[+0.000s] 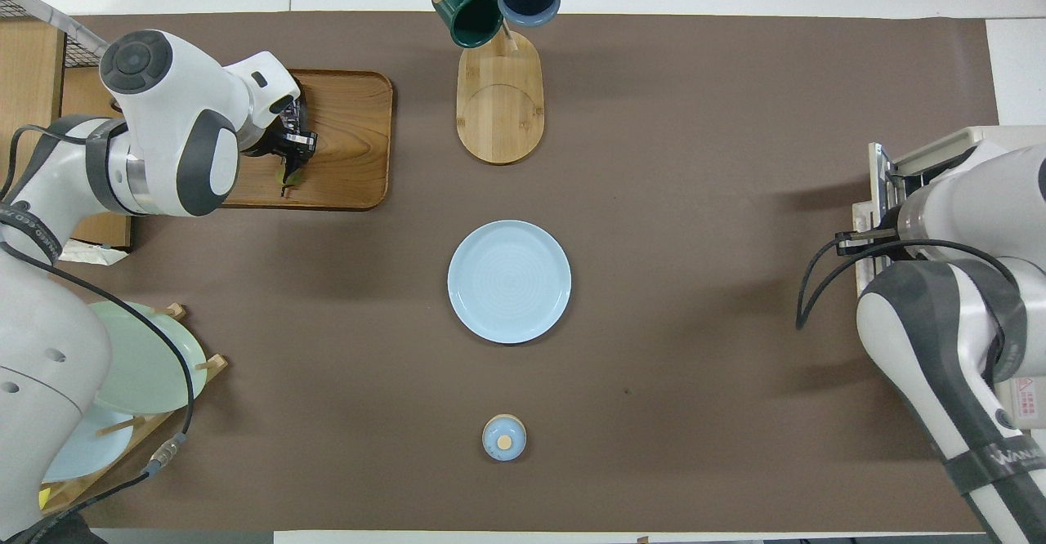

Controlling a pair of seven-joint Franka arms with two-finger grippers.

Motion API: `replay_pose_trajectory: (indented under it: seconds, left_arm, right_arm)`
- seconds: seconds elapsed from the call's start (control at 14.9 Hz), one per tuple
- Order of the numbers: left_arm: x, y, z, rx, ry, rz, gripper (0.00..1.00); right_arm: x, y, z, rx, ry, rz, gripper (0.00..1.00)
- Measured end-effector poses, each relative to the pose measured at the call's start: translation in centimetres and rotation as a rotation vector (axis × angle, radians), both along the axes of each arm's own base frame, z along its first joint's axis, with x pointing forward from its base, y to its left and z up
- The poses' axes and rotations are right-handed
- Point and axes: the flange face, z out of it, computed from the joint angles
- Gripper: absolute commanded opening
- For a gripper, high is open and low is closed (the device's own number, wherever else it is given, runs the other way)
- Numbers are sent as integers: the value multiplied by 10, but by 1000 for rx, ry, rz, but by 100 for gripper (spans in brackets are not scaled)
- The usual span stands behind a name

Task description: Put eggplant into oven

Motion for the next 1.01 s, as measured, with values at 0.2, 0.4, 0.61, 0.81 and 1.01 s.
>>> replay_pose_trajectory:
  seconds: [0.2,0.4,0.61,0.81,1.01]
  left_arm:
    - [0,-3,11,-52,27,37,0]
    - [-12,-16,55,-83,58,69,0]
    - [-48,-47,106,-69,128,76,0]
    - [-100,-117,126,-79,160,123,0]
    - [-147,-194,130,-78,168,149,0]
  right_arm:
    - [1,15,-28,15,2,3,0]
    - [-2,24,-49,22,-23,-6,0]
    - [-3,28,-66,28,-36,-8,0]
    - [-2,30,-81,39,-28,-27,0]
    - [0,30,-100,52,-18,-37,0]
